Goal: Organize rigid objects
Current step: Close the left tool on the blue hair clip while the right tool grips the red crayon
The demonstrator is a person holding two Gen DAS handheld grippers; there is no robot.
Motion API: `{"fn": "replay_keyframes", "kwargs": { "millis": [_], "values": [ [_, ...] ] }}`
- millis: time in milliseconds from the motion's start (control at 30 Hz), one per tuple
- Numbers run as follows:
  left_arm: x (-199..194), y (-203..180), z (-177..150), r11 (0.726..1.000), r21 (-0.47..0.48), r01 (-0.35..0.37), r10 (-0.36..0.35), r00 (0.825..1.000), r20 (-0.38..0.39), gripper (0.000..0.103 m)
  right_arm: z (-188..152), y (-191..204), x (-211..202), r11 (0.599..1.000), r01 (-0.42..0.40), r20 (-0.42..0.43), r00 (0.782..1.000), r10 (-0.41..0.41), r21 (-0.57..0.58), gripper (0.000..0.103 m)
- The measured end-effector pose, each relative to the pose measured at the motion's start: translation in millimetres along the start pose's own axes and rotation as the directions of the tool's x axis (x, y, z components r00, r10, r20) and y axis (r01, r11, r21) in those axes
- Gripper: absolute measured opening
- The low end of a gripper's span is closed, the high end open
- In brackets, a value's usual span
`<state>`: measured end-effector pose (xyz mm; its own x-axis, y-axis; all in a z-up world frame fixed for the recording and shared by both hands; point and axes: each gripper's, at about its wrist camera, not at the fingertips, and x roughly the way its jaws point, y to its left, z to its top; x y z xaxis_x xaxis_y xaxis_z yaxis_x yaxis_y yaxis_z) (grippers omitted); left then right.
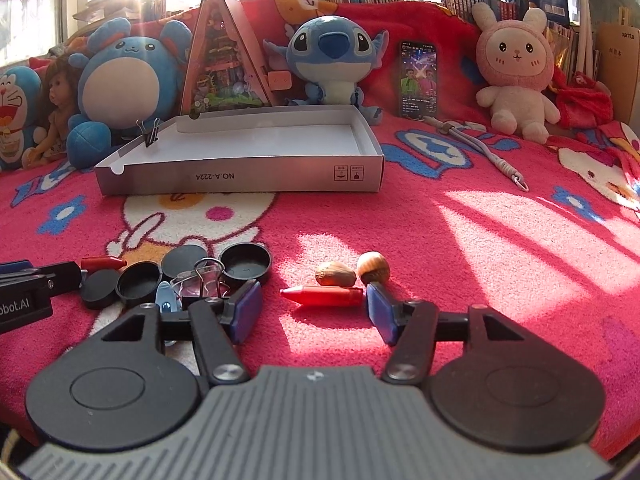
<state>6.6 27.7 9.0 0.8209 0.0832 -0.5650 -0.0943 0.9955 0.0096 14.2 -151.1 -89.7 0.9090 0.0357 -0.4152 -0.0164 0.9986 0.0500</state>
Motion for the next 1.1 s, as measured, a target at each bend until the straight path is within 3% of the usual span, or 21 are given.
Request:
{"fn": "replay_keyframes", "kwargs": {
  "millis": [167,400,633,933,1033,1100],
  "values": [
    [-3,0,0,0.998,-0.011,0.062,-0.062,0.998,0.006,0.050,0,0,0,1.000,0.002,0.003,1.000,-0.002,0.001,0.071],
    [7,-12,-1,0.999,-0.029,0.041,-0.041,0.999,0.014,0.050,-1,0,-1,0.999,0.040,0.014,0.999,-0.040,-0.007,0.071],
    [8,-13,-1,0.998,-0.018,0.064,-0.064,0.998,0.027,0.032,-4,-3,-2,0.999,0.053,0.025,0.998,-0.053,0.001,0.071],
    [1,-9,-3,0.998,0.008,0.058,-0.058,0.997,0.045,0.032,-4,2,-2,0.999,0.024,0.031,0.999,-0.024,-0.022,0.071],
    [-1,-10,-2,0.998,0.017,0.062,-0.063,0.997,0.054,0.032,-4,0,-2,0.999,0.022,0.029,0.999,-0.021,-0.027,0.065],
    [-2,-10,-2,0.998,0.021,0.065,-0.066,0.996,0.059,0.032,-3,-1,-4,0.999,0.022,0.029,0.999,-0.021,-0.031,0.050]
  ]
}}
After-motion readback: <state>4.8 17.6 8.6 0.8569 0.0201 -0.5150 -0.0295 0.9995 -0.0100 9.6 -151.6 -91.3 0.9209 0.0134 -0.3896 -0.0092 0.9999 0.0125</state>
